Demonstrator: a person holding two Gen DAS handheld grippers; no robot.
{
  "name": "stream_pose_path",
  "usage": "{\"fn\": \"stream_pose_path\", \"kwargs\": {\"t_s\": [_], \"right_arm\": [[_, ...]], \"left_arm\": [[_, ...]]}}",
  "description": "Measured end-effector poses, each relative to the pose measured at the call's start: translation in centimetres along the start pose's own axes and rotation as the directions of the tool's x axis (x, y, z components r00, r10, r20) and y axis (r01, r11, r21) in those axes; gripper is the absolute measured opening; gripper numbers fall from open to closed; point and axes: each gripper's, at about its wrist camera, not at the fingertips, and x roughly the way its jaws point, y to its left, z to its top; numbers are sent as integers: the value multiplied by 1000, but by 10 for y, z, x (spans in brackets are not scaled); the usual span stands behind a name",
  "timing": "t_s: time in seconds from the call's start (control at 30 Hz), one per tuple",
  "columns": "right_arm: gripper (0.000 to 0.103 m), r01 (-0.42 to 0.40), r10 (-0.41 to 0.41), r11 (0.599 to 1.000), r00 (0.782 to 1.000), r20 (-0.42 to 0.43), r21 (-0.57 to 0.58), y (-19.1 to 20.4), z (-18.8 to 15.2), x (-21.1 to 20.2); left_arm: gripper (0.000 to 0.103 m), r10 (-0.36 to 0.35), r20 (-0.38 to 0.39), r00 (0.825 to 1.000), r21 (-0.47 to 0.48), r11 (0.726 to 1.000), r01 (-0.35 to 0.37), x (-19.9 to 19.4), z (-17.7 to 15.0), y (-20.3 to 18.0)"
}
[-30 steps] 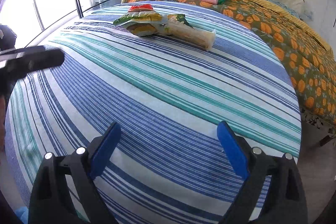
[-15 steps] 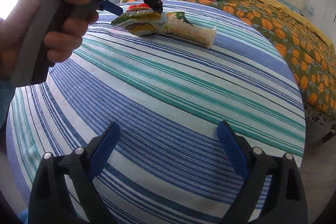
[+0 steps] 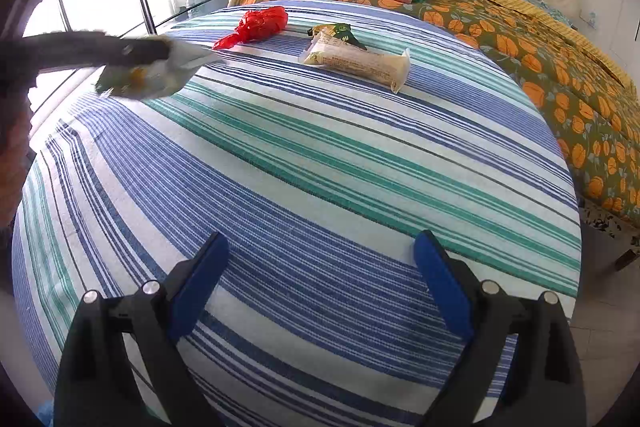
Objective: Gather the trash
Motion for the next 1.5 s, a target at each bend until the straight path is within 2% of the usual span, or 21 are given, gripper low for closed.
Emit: {"fn": "stream_pose_path", "kwargs": {"t_s": [0.1, 0.17, 0.23, 0.3, 0.4, 0.53, 0.67, 0.77, 0.8, 0.9, 1.03, 1.13, 1.23, 1.27, 1.33, 1.37, 1.4, 1.47, 1.5], "right_arm": [[91, 0, 0, 1000, 1000, 0, 0, 0, 0, 0], [91, 1, -1, 1000, 1000, 0, 0, 0, 0, 0], [91, 2, -2, 1000, 1000, 0, 1, 0, 0, 0], [91, 4, -4, 1000, 1000, 0, 1, 0, 0, 0], [91, 4, -4, 1000, 1000, 0, 1, 0, 1, 0], [91, 3, -3, 1000, 1000, -1, 2, 0, 0, 0], [94, -15, 15, 1000, 1000, -6, 13, -4, -1, -2], [93, -92, 92, 996, 996, -17, 7, -14, 5, -1], [93, -114, 114, 993, 993, -6, 16, -22, 13, 0], [93, -88, 86, 995, 995, 48, 38, -52, 48, 5], [93, -165, 161, 977, 986, 40, 135, -91, 98, 33], [93, -194, 190, 966, 981, 40, 170, -102, 123, 54], [91, -219, 219, 955, 975, 20, 203, -101, 131, 71], [90, -249, 254, 944, 967, 7, 218, -99, 131, 77], [86, -334, 349, 910, 937, -21, 244, -92, 130, 86], [85, -395, 410, 888, 912, -18, 234, -84, 127, 83], [85, -473, 493, 850, 869, -33, 233, -77, 124, 79], [85, -619, 646, 755, 758, -85, 215, -60, 116, 68], [85, -655, 674, 737, 729, -116, 169, -50, 112, 56]], "left_arm": [[43, 14, -12, 1000, 13, 1000, -14, -9, -33, 8], [56, 9, -2, 1000, -8, 1000, -9, -14, -45, 13], [81, 7, -8, 1000, -23, 1000, -7, -12, -47, 15], [92, 33, -1, 999, -32, 999, -33, -7, -46, 13], [95, 59, -21, 998, -12, 998, -59, 6, -42, 7], [97, 138, -87, 987, 47, 990, -134, 30, -41, 0], [99, 114, -96, 989, 5, 993, -114, 32, -41, 9], [99, 114, -94, 989, 13, 993, -114, 32, -42, 9], [99, 114, -94, 989, 13, 993, -113, 32, -42, 10], [99, 113, -94, 989, 11, 994, -112, 31, -42, 10], [99, 112, -94, 989, 11, 994, -111, 32, -42, 10], [99, 112, -94, 989, 11, 994, -111, 32, -42, 10], [99, 112, -94, 989, 10, 994, -111, 32, -42, 11], [99, 112, -94, 989, 10, 994, -111, 32, -42, 10], [99, 112, -93, 989, 11, 994, -111, 32, -42, 10], [99, 112, -93, 989, 11, 994, -111, 32, -42, 10], [99, 112, -93, 989, 10, 994, -111, 32, -42, 10], [99, 112, -93, 989, 10, 994, -111, 32, -42, 11], [99, 112, -93, 989, 10, 994, -112, 32, -42, 10]]}}
